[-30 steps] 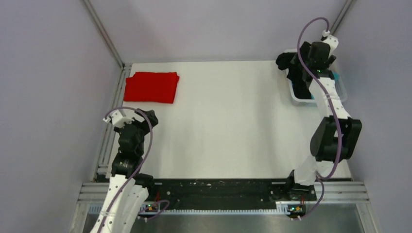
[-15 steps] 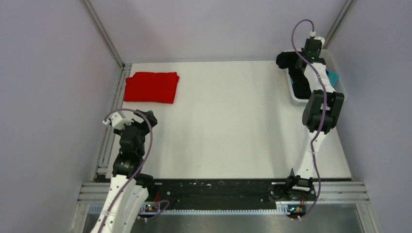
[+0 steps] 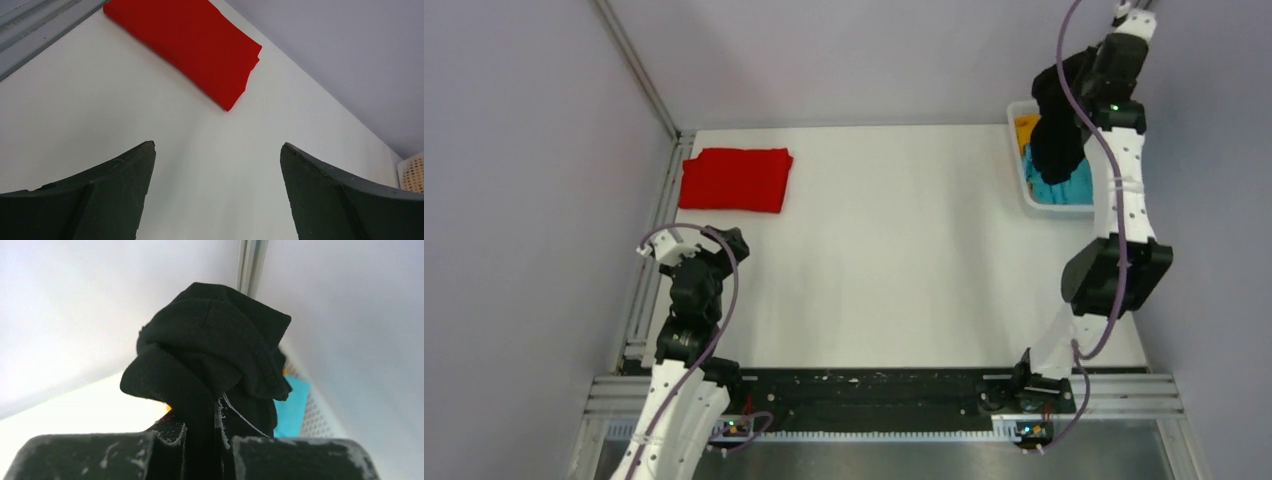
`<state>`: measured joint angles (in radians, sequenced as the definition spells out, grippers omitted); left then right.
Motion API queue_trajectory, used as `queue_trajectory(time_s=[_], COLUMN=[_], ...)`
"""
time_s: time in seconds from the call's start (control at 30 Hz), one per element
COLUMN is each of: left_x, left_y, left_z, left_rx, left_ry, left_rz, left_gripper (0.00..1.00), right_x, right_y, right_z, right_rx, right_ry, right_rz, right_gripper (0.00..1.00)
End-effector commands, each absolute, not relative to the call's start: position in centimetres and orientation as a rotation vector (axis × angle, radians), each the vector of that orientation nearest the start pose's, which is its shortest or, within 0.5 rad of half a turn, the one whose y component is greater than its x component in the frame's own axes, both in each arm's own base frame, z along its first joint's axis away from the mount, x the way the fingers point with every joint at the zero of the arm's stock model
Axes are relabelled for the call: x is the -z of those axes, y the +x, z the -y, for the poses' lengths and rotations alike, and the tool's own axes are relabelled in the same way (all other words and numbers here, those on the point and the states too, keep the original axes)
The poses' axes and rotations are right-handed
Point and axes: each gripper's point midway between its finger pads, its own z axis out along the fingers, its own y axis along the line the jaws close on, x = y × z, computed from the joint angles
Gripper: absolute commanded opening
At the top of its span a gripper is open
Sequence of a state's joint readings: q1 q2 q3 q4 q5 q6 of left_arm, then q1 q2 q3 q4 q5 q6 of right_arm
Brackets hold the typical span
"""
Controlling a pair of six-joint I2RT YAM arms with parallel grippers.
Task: Fold and stack the t-shirts
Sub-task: Grab crumpled tshirt from bin with the right arm, then move the tshirt to the center of the board
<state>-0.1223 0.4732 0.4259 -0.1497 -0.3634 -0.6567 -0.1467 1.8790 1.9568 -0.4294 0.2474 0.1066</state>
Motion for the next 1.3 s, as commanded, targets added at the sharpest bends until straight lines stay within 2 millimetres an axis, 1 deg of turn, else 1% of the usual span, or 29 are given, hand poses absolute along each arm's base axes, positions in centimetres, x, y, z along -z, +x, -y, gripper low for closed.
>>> queue_trajectory(time_s=[0.0,0.03,0.1,0.23,0.27,0.33,0.37,0.43,0.53,0.63,0.7,0.73,0.8,0.83,0.87,0.9,0.97,1.0,1.07,1.1,1.13,1.17,1.2,1.23,1.27], left_x=[-21.7,-21.6,-21.5,-21.8,-21.9,-22.1,-22.1,-22.3,-22.8,-23.0,-22.6,-22.5,-22.7,-22.9,-23.2,-23.8,-24.4,-24.3,-24.0,-23.8,-23.5,-23.1,-22.7,-22.1,-21.4], left_y=[27.2,27.2,27.1,27.0,26.9,26.9,26.9,26.9,26.9,26.9,26.7,26.8,26.8,26.7,26.7,26.5,26.0,25.9,25.8,25.9,25.9,25.9,25.9,25.9,25.9], left_z=[-0.3,-0.3,-0.4,-0.5,-0.6,-0.5,-0.4,0.0,0.8,1.4,1.3,1.6,2.5,3.1,3.7,4.9,6.6,7.0,7.4,7.7,8.0,8.5,8.8,9.2,9.8], left_rx=[0.282,0.279,0.275,0.269,0.268,0.269,0.276,0.297,0.337,0.384,0.397,0.412,0.462,0.498,0.525,0.561,0.630,0.645,0.672,0.688,0.704,0.729,0.750,0.772,0.800], left_ry=[-0.701,-0.701,-0.702,-0.702,-0.702,-0.695,-0.689,-0.667,-0.634,-0.633,-0.672,-0.666,-0.637,-0.622,-0.584,-0.493,-0.398,-0.397,-0.399,-0.402,-0.393,-0.381,-0.377,-0.377,-0.372], left_rz=[-1.570,-1.574,-1.576,-1.568,-1.566,-1.564,-1.566,-1.567,-1.571,-1.568,-1.572,-1.572,-1.577,-1.579,-1.585,-1.595,-1.636,-1.660,-1.689,-1.696,-1.705,-1.719,-1.736,-1.758,-1.788], left_gripper=[0.99,0.99,0.99,0.99,0.99,0.99,0.99,0.99,0.99,0.99,0.99,0.99,0.99,0.99,0.99,0.99,0.99,0.99,0.99,0.99,0.99,0.99,0.99,0.99,0.99], right_x=[-50.4,-51.4,-52.2,-52.0,-52.0,-52.2,-52.5,-53.4,-54.5,-54.3,-53.2,-52.5,-50.0,-48.4,-46.6,-44.7,-40.8,-38.8,-35.0,-32.0,-30.1,-28.5,-26.9,-25.8,-24.9], right_y=[48.5,47.9,47.3,47.3,47.4,47.7,47.6,46.7,44.7,41.9,39.8,38.8,36.8,35.9,35.4,35.0,34.9,34.8,34.6,34.5,34.6,34.9,35.1,35.5,35.7], right_z=[10.4,10.5,10.9,12.0,11.7,9.6,8.0,4.3,-2.0,-8.9,-13.2,-15.3,-19.3,-21.0,-22.3,-23.4,-24.5,-25.0,-26.1,-26.3,-26.4,-26.4,-26.0,-25.3,-24.6], right_rx=[0.223,0.230,0.268,0.325,0.314,0.209,0.134,-0.013,-0.175,-0.336,-0.450,-0.502,-0.568,-0.573,-0.555,-0.528,-0.417,-0.371,-0.333,-0.333,-0.342,-0.341,-0.320,-0.294,-0.259], right_ry=[0.318,0.313,0.311,0.351,0.336,0.264,0.211,0.101,-0.058,-0.220,-0.332,-0.387,-0.520,-0.581,-0.622,-0.651,-0.664,-0.668,-0.677,-0.673,-0.647,-0.617,-0.573,-0.509,-0.456], right_rz=[-1.433,-1.414,-1.397,-1.402,-1.411,-1.433,-1.444,-1.446,-1.430,-1.424,-1.435,-1.443,-1.480,-1.508,-1.541,-1.577,-1.653,-1.692,-1.754,-1.810,-1.838,-1.856,-1.882,-1.908,-1.929], right_gripper=[0.00,0.00,0.00,0.00,0.00,0.00,0.00,0.00,0.00,0.00,0.00,0.00,0.00,0.00,0.00,0.00,0.00,0.00,0.00,0.01,0.09,0.21,0.42,0.70,0.95])
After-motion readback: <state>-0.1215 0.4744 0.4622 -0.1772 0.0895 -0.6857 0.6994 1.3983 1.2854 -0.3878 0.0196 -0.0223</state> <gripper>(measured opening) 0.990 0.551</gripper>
